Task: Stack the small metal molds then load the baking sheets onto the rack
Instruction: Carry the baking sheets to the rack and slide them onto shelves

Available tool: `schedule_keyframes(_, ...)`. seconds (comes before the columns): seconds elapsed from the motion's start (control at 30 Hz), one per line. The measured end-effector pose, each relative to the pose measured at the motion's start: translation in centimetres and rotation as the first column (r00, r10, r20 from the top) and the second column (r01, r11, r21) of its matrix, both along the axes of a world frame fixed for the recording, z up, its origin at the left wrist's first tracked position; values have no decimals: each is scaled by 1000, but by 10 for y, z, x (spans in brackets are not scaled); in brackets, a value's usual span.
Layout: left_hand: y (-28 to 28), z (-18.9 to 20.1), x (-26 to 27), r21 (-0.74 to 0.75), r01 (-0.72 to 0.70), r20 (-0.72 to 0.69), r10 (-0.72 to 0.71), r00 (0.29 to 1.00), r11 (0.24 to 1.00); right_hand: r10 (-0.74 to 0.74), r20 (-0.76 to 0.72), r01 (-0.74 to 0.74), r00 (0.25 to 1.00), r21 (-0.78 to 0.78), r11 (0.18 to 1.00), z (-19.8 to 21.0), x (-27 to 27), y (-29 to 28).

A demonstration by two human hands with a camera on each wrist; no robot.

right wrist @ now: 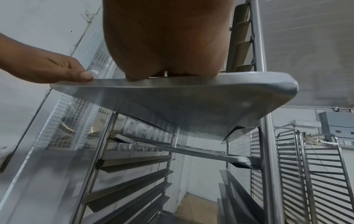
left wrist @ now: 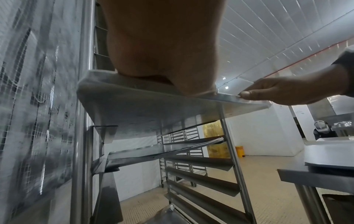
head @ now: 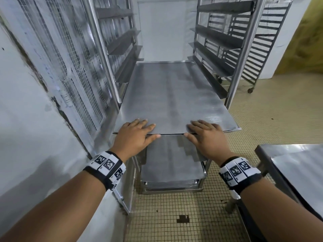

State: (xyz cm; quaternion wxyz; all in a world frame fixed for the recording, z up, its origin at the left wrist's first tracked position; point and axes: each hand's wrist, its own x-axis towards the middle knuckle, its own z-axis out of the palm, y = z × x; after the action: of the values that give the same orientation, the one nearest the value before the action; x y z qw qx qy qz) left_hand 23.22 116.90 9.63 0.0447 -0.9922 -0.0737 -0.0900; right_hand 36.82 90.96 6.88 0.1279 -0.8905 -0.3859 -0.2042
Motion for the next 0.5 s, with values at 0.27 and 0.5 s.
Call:
schedule_keyframes(0.27, 19, -11, 69, -45, -139, 109, 143, 984, 989, -25, 16, 24, 1000, 67, 997, -6, 73, 49)
schedule_keyframes(0.5, 44, -22, 121, -96, -159, 217, 176, 960, 983, 0, 81, -14, 997, 170, 985, -6, 126, 78)
